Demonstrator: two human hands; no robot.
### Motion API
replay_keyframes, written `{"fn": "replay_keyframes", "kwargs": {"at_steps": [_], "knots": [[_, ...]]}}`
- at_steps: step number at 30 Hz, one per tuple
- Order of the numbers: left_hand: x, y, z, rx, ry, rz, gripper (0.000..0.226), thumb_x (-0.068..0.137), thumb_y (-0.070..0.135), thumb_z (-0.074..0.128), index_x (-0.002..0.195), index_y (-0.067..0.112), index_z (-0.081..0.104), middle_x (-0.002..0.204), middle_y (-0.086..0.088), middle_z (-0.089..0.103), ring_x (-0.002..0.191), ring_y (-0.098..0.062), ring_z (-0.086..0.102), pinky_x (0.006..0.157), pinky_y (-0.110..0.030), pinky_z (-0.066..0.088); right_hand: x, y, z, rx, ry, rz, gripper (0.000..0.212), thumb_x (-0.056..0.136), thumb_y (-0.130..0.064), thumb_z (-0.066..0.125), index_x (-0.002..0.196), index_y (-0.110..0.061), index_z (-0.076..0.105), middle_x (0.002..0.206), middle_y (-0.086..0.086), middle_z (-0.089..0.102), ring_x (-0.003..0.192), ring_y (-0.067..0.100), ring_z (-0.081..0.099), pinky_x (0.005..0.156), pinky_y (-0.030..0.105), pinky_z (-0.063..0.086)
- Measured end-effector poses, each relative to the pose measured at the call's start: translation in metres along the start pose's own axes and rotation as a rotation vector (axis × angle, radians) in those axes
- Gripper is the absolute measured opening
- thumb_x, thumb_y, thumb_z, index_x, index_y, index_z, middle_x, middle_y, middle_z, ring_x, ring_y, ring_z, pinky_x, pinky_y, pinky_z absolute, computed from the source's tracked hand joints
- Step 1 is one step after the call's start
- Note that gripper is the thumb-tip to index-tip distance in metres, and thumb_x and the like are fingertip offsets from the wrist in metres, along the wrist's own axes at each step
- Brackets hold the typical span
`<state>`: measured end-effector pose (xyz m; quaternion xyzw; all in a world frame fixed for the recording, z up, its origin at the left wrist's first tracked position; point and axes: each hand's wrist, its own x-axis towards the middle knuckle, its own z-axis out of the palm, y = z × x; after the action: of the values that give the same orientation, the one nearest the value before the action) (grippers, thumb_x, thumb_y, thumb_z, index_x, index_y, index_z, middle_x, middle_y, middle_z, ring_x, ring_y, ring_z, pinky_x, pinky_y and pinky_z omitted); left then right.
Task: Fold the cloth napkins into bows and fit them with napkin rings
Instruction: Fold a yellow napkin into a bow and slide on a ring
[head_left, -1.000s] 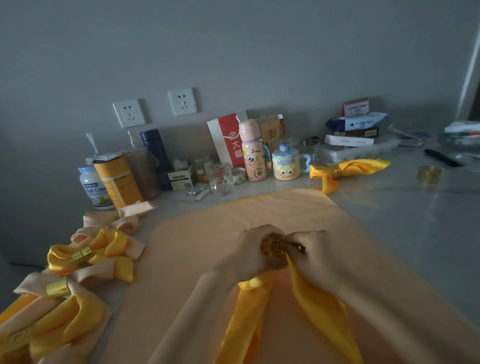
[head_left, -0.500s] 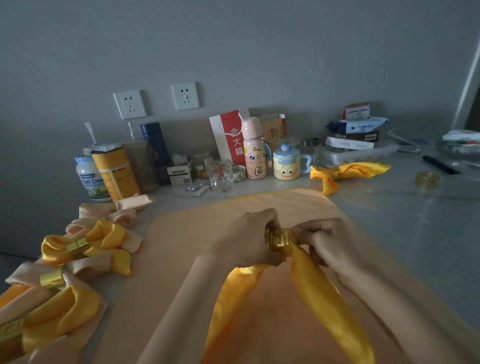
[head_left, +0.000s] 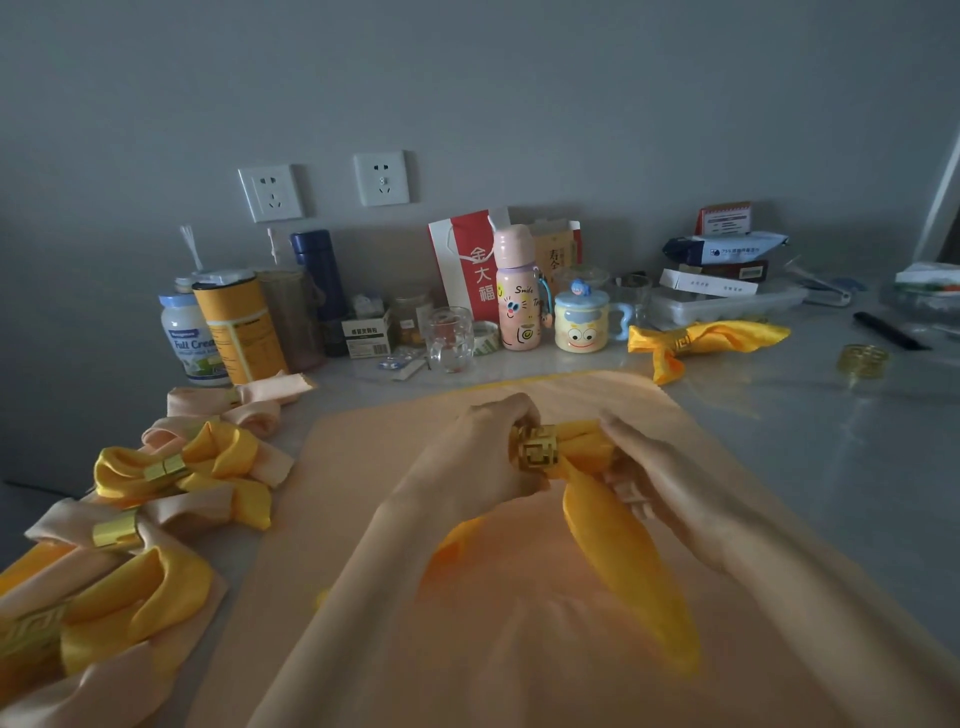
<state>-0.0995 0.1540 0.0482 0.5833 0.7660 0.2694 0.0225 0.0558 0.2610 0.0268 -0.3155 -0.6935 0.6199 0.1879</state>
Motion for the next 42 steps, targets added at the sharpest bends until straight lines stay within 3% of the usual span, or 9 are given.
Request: {"fn": "replay_keyframes", "kwargs": {"at_steps": [7,11,14,17,21,27,32,38,42], "knots": [[-0.002,0.005,0.018,-0.05,0.062,0.059,0.047,0.068,0.038,0.081,0.105,0.02,0.057,0.093,0.006,0.059,0.085,-0.017,0.056,0.072,-0.03,0.048,0.002,0.002,-0.004,0.04,-0.015,0.063,0.049,0.068,-0.065,0.064,0.078,-0.017,0.069,0.076,0.002,0.059,0.069,0.016,0.051,0.073,0.027,0.039],[0.0,-0.002,0.016,-0.322,0.027,-0.158,0.061,0.065,0.046,0.081,0.117,0.028,0.055,0.1,0.012,0.057,0.092,-0.006,0.055,0.079,-0.021,0.045,0.005,0.003,-0.007,0.21,0.101,0.049,0.026,0.077,-0.044,0.067,0.069,-0.021,0.073,0.066,0.004,0.065,0.07,0.022,0.058,0.069,0.036,0.043],[0.003,-0.013,0.011,-0.474,0.056,-0.306,0.038,0.075,0.043,0.074,0.102,0.019,0.063,0.096,0.004,0.064,0.088,-0.011,0.06,0.083,-0.031,0.051,0.009,0.003,-0.011,0.325,0.089,0.0,0.021,0.08,-0.039,0.064,0.071,-0.023,0.075,0.074,0.011,0.063,0.073,0.025,0.057,0.07,0.038,0.043],[0.003,-0.012,0.013,-0.441,0.022,-0.371,0.019,0.083,0.028,0.064,0.083,0.009,0.065,0.076,-0.001,0.058,0.071,-0.014,0.052,0.068,-0.03,0.041,0.007,0.004,-0.01,0.316,0.039,-0.033,0.025,0.079,-0.036,0.066,0.087,-0.014,0.073,0.076,0.011,0.066,0.071,0.022,0.06,0.067,0.036,0.045],[0.004,-0.005,0.015,-0.333,0.019,-0.455,0.035,0.085,0.027,0.055,0.055,0.015,0.04,0.056,0.001,0.04,0.055,-0.015,0.036,0.054,-0.027,0.027,0.006,0.004,-0.007,0.271,-0.01,-0.124,0.033,0.069,-0.023,0.074,0.097,-0.007,0.069,0.079,0.005,0.068,0.079,0.018,0.062,0.071,0.03,0.044],[0.005,0.001,0.005,-0.426,-0.098,-0.515,0.02,0.086,0.025,0.05,0.073,0.01,0.052,0.059,-0.006,0.049,0.053,-0.021,0.046,0.059,-0.028,0.041,0.008,0.004,-0.004,0.451,0.05,-0.177,0.002,0.065,-0.008,0.055,0.066,-0.009,0.054,0.052,-0.003,0.048,0.051,0.008,0.047,0.054,0.024,0.035],[0.002,-0.004,-0.013,-0.451,-0.199,-0.558,0.022,0.086,0.015,0.055,0.064,0.011,0.052,0.053,-0.001,0.05,0.048,-0.011,0.051,0.051,-0.017,0.045,0.014,0.006,-0.012,0.128,0.123,-0.19,0.02,0.084,-0.006,0.053,0.065,-0.014,0.056,0.061,-0.001,0.05,0.065,0.014,0.049,0.062,0.027,0.038],[-0.004,-0.013,-0.02,-0.38,-0.181,-0.516,0.007,0.081,0.006,0.06,0.078,0.013,0.059,0.062,-0.001,0.057,0.055,-0.01,0.052,0.053,-0.016,0.044,0.017,0.01,-0.021,-0.181,0.263,-0.189,0.021,0.056,-0.029,0.07,0.076,-0.033,0.067,0.089,0.001,0.067,0.085,0.021,0.063,0.073,0.042,0.054],[0.0,-0.012,-0.01,-0.386,-0.039,-0.501,0.012,0.085,0.022,0.06,0.085,0.01,0.058,0.076,-0.003,0.06,0.062,-0.016,0.057,0.067,-0.029,0.05,0.017,0.01,-0.013,0.337,0.129,-0.135,0.014,0.079,-0.01,0.065,0.086,-0.022,0.068,0.072,-0.003,0.063,0.074,0.017,0.056,0.067,0.032,0.045]]}}
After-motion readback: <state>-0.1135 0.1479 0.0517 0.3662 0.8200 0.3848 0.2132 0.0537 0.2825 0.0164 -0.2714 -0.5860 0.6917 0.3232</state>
